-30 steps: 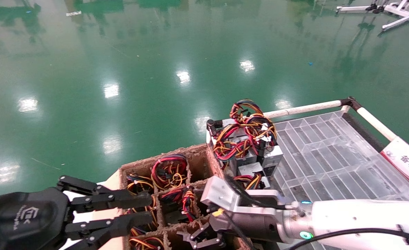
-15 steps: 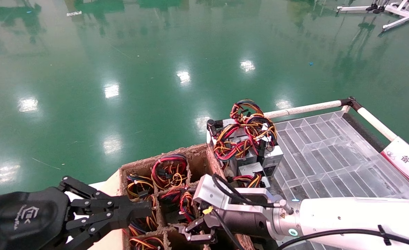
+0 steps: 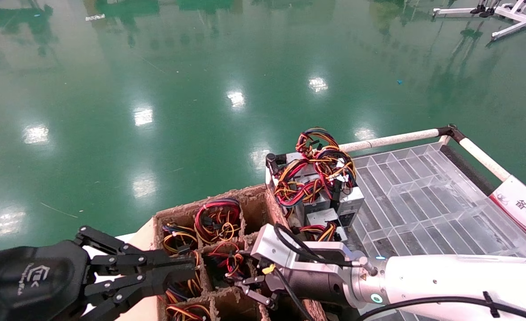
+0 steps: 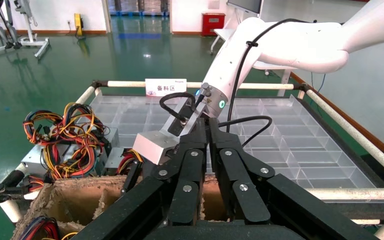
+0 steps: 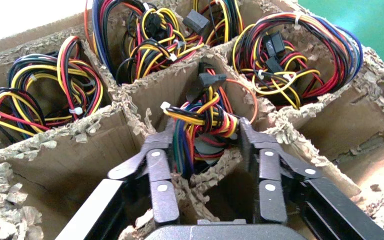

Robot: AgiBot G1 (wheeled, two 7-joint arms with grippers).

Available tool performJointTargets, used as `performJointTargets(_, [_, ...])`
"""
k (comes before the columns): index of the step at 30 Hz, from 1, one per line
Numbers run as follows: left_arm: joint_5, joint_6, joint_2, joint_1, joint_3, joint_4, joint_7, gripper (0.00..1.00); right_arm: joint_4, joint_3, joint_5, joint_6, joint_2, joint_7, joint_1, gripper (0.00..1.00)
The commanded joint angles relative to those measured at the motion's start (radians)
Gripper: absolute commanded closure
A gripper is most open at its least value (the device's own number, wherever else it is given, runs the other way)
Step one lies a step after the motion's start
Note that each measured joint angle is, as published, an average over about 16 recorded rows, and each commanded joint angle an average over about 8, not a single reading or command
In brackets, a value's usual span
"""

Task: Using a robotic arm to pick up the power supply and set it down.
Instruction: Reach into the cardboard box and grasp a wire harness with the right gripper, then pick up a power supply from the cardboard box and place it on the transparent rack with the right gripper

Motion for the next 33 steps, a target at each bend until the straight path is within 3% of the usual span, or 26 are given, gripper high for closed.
performJointTargets(1, [0.0,0.0,0.0,0.0,0.0,0.0,0.0,0.0,0.0,0.001,-0.002,0.002,0.002,0.003,-0.001,1.0])
performJointTargets(18, [0.0,0.0,0.0,0.0,0.0,0.0,0.0,0.0,0.005,0.048,0.11,-0.018,0.042,-0.031,-0.015,1.0])
performJointTargets(33, [0.0,0.0,0.0,0.0,0.0,0.0,0.0,0.0,0.008,0.222,0.436,-0.123,0.139,-0.162,0.029,1.0])
